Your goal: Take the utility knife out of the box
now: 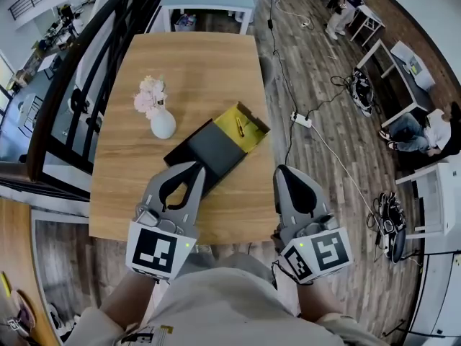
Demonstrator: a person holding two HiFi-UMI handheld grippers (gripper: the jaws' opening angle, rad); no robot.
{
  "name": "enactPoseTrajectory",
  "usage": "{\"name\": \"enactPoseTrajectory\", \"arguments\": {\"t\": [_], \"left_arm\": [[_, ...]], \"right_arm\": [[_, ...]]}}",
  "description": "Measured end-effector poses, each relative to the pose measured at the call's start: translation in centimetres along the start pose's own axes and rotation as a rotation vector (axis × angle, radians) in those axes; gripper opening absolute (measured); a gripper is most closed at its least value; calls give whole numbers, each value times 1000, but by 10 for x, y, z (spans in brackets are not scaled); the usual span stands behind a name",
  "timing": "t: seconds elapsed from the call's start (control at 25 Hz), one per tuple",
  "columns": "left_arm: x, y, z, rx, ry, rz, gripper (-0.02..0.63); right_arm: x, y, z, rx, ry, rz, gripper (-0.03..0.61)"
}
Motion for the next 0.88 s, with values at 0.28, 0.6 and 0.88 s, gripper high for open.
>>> {"name": "enactPoseTrajectory", "arguments": {"t": [0.28,0.6,0.88], "left_arm": [[0,-1,-10,11,-2,2,3],[-14,0,0,-36,-31,-17,3],[-23,-10,14,-18,-42,-29,3]], "right_arm": [[-9,-5,-5,11,0,-15,0],[-10,2,16,-7,-53,-4,0],[-11,5,31,-17,-126,10,0]]}}
Point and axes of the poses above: the fingertips, and each gripper's own axes: x backward along the fingers, z to its right, y out of its underside, the point moved 8 cm from there along x, backward along the fingers, and after that the axes turned 12 degrees about -z, right-handed, at the moved point
